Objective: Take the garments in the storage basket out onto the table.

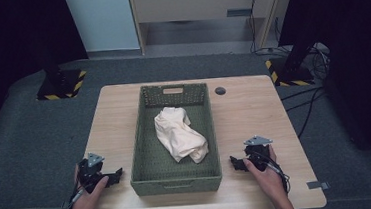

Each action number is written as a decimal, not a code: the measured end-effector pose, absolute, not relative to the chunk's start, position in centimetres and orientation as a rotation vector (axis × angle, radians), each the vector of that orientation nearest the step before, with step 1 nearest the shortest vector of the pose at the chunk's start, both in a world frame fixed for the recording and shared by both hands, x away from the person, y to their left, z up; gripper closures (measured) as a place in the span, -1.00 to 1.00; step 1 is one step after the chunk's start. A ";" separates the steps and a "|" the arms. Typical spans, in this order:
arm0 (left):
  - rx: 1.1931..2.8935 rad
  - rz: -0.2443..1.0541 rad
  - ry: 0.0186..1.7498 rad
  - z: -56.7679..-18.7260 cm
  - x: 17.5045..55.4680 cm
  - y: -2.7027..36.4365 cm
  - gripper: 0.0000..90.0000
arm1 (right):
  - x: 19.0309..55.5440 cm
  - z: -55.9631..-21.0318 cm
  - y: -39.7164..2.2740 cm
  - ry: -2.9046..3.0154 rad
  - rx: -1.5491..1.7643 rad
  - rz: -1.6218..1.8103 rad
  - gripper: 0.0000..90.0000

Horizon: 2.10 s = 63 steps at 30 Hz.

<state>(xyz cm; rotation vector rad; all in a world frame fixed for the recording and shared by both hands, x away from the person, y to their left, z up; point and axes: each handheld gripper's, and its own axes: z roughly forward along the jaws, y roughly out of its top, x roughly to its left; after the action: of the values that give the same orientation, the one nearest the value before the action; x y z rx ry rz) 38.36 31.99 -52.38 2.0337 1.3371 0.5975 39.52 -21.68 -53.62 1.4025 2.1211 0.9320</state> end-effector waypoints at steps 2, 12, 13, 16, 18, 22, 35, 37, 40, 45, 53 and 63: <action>2.034 0.597 1.337 -52.4 38.4 32.0 -1.00 | 39.5 -53.6 -21.7 2.121 1.402 0.932 -0.98; 2.034 0.597 1.337 -52.4 38.4 32.0 -1.00 | 39.5 -53.6 -21.7 2.120 1.404 0.931 -0.98; 2.034 0.597 1.337 -52.4 38.4 32.0 -1.00 | 39.5 -53.6 -21.7 2.120 1.405 0.931 -0.98; 2.034 0.597 1.337 -52.4 38.4 32.0 -1.00 | 39.5 -53.6 -21.7 2.120 1.405 0.931 -0.98; 2.034 0.597 1.337 -52.4 38.4 32.0 -1.00 | 39.5 -53.6 -21.7 2.121 1.405 0.931 -0.98; 2.034 0.597 1.337 -52.4 38.4 32.0 -1.00 | 39.5 -53.6 -21.7 2.124 1.407 0.932 -0.98; 2.034 0.597 1.337 -52.4 38.4 32.0 -1.00 | 39.0 -52.5 -22.0 2.136 1.411 0.946 -0.93; 2.034 0.597 1.337 -52.4 38.4 32.0 -1.00 | 38.8 -52.3 -21.9 2.143 1.403 0.946 -0.93; 2.034 0.597 1.337 -52.4 38.4 32.0 -1.00 | 38.6 -52.1 -21.8 2.148 1.397 0.952 -0.93; 2.034 0.597 1.336 -52.4 38.4 32.0 -1.00 | 38.4 -51.7 -21.8 2.149 1.391 0.960 -0.93; 2.034 0.597 1.337 -52.4 38.4 32.0 -1.00 | 37.7 -50.5 -21.8 2.147 1.358 0.965 -0.93; 2.035 0.597 1.336 -52.4 38.4 32.0 -1.00 | 37.2 -48.7 -21.8 2.141 1.320 0.974 -0.92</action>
<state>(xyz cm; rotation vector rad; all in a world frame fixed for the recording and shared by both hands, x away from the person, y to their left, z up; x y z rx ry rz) 38.37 32.00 -52.38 2.0346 1.3362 0.5970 37.24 -21.82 -48.73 1.3202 2.1408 0.9741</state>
